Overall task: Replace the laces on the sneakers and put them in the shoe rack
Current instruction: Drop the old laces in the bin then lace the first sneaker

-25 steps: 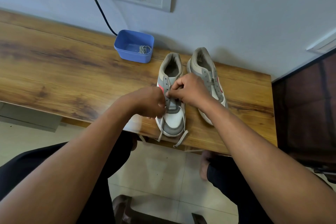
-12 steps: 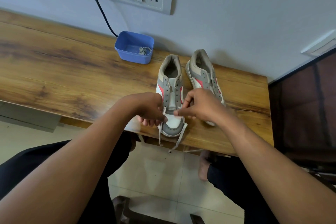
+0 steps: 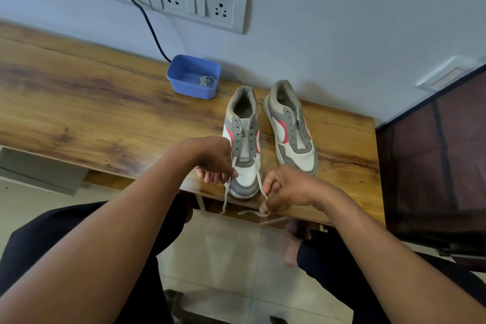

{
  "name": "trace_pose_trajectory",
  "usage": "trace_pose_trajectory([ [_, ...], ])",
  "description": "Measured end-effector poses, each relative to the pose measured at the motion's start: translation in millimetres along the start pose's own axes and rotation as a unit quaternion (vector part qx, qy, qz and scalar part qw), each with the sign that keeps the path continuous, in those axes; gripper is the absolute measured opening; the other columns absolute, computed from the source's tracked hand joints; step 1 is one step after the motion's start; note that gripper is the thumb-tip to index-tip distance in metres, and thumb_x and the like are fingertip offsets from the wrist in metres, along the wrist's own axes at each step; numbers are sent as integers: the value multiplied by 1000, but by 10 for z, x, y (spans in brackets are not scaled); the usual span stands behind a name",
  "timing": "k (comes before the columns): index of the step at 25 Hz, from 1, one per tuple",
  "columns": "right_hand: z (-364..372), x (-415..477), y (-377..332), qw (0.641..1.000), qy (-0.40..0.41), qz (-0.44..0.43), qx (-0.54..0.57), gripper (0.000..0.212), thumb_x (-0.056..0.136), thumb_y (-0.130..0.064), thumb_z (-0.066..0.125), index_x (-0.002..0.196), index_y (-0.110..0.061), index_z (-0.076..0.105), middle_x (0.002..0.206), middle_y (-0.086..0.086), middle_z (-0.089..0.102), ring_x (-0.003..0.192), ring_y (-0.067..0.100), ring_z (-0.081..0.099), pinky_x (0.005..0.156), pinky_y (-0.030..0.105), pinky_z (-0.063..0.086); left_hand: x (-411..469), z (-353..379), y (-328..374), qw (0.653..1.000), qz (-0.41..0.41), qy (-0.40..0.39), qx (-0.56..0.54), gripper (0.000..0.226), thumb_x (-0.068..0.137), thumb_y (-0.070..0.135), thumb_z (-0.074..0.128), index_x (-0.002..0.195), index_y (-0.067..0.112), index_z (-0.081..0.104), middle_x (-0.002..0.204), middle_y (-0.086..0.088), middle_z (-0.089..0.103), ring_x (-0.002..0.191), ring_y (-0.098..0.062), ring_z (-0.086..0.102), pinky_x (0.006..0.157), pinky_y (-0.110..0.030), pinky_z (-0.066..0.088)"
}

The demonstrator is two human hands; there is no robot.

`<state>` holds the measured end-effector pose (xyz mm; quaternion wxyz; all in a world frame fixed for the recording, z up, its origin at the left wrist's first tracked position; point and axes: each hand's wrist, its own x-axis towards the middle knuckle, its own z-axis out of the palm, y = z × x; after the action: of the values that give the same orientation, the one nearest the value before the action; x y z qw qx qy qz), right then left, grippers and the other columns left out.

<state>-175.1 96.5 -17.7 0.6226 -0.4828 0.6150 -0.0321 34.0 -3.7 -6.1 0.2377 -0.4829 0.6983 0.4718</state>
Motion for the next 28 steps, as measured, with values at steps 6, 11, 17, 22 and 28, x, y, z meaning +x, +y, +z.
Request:
trace_pose_trajectory([
  [6,15,-86,-121,960,-79,85,-256,14,101,-13,60,107,-19,71,102,3,78,90,21,76,83,42,63,11,-17,-1,1000,0,-5,1,34,98,37,66,83,8,75,72,-5,74,63,-17,67,67,-29,55],
  [11,-173,-87,-455,955,170,-122,-209,7,99,-25,72,94,-20,74,81,-7,78,70,2,73,77,33,63,-34,-45,-7,998,33,42,13,33,97,37,66,85,8,76,71,-1,75,62,-13,71,63,-27,56],
  [17,-37,455,-788,906,323,-142,-234,23,90,-41,80,74,-23,78,67,-7,74,66,10,71,70,33,62,-30,-36,43,984,73,137,86,20,93,18,66,75,14,74,69,-2,75,59,-12,72,69,-30,61],
  [22,-66,630,-788,901,343,-113,-241,20,86,-31,81,69,-20,79,64,-10,72,67,10,72,73,37,64,-67,-17,50,993,67,41,91,20,95,13,63,78,12,73,75,-6,75,62,-14,71,71,-31,62],
  [28,-115,629,-754,919,314,-126,-203,26,86,-31,83,63,-22,75,59,-9,73,59,6,72,76,42,65,-73,-19,-5,989,69,118,61,27,95,32,67,80,12,77,72,-2,76,62,-15,73,66,-31,59],
])
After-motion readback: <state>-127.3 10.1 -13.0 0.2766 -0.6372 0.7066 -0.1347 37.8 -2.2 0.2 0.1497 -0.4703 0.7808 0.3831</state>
